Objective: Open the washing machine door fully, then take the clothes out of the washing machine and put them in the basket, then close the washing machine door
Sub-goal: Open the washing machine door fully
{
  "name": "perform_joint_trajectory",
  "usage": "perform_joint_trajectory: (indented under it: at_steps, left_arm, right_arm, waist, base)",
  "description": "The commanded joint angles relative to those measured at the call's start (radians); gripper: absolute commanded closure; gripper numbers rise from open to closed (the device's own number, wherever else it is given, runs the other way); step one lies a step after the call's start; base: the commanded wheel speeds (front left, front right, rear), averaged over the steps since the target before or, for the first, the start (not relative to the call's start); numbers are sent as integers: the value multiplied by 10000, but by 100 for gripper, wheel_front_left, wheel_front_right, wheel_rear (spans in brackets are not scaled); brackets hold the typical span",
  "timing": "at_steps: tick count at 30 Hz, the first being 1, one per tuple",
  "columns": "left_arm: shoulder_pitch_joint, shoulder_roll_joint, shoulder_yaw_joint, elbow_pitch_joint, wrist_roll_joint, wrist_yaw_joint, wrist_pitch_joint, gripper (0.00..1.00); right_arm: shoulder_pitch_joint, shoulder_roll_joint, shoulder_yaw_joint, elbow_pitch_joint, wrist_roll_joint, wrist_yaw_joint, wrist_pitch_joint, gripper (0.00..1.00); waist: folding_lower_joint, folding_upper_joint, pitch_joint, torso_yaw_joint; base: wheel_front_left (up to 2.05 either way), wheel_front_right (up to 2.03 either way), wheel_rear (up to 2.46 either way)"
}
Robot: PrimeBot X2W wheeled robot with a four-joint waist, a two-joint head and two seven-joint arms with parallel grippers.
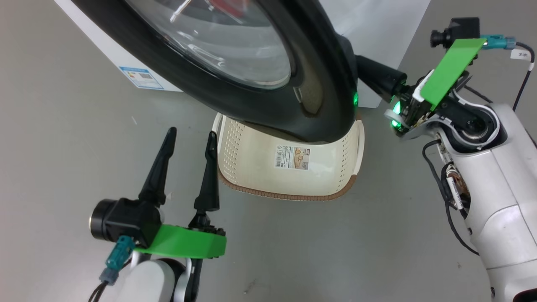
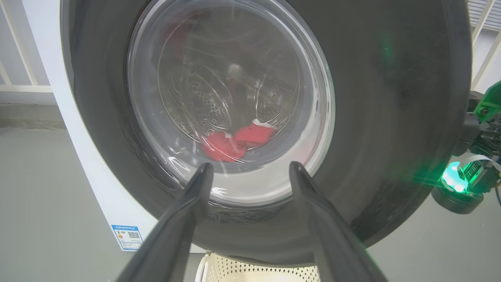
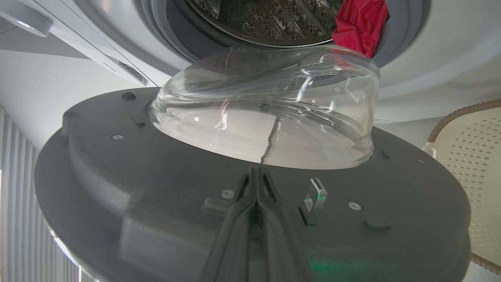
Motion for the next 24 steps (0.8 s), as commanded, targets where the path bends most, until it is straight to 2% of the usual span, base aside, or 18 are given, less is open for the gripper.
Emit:
perform_joint_trajectory:
  at_steps: [1, 9, 12, 13, 14, 15, 24]
  left_arm:
    - [115, 175, 355, -184, -46, -49, -76, 0]
    - [197, 175, 428, -176, -90, -19, -76, 0]
    - [191, 175, 446, -166, -108, -7, -76, 0]
    - [185, 175, 450, -158, -113, -8, -76, 0]
    - [177, 175, 446, -148, -115, -13, -76, 0]
    - [157, 175, 440, -123, -116, -20, -76, 0]
    - [99, 175, 502, -166, -217, 49, -76, 0]
  right_arm:
    - [160, 299, 193, -337, -161, 8, 78, 100]
    - [441, 387, 432, -539, -449, 8, -69, 100]
    - [490, 219, 621, -615, -1134, 8, -590, 100]
    - [497, 165, 675, -630, -1427, 8, -893, 66]
    - [502, 122, 711, -638, -1708, 8, -1230, 20]
    - [511, 54, 779, -724, -2174, 8, -1836, 0]
    - [643, -935, 1875, -1206, -5248, 8, -5050, 0]
  waist:
    - [-1, 0, -33, 4]
    - [-1, 0, -85, -101]
    - [-1, 0, -101, -172]
    - [-1, 0, -112, -194]
    - [-1, 0, -126, -210]
    - [-1, 0, -139, -235]
    - [-1, 0, -96, -344]
  base:
    - [0, 0, 0]
    - [0, 0, 0]
    - [0, 0, 0]
    - [0, 0, 0]
    - [0, 0, 0]
    - [0, 0, 0]
    - [0, 0, 0]
